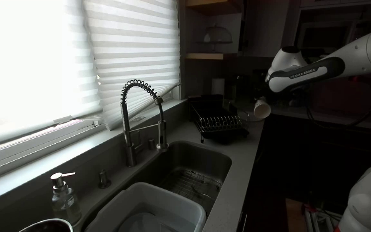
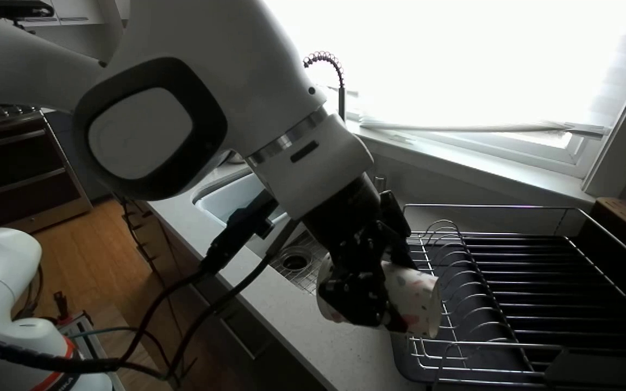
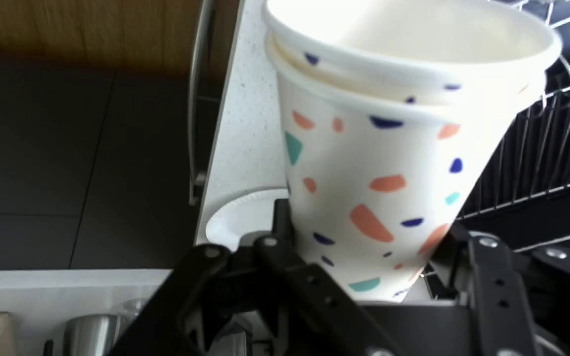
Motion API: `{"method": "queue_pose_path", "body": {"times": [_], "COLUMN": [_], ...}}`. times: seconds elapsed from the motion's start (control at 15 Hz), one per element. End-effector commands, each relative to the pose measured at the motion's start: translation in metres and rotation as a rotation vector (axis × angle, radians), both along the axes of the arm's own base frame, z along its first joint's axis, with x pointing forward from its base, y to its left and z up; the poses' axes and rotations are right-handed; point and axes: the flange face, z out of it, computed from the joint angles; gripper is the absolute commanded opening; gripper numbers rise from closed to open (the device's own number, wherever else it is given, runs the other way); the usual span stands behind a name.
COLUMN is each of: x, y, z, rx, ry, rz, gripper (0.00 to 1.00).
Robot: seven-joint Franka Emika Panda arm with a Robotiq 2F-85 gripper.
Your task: Stack the cups then flip them over and hang them on the plate rack
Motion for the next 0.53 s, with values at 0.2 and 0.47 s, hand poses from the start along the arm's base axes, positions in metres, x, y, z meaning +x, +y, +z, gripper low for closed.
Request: {"method": "queue_pose_path", "body": {"times": [0.2,0.47], "x": [0.008,0.009], "y": [0.004,0.001], "z": [-0.031,-0.047], "rx": [-0.255,-0.333], "ry": [-0.021,-0.015], "rz": [0.081,0.094], "gripper": [0.40,0.40]}}
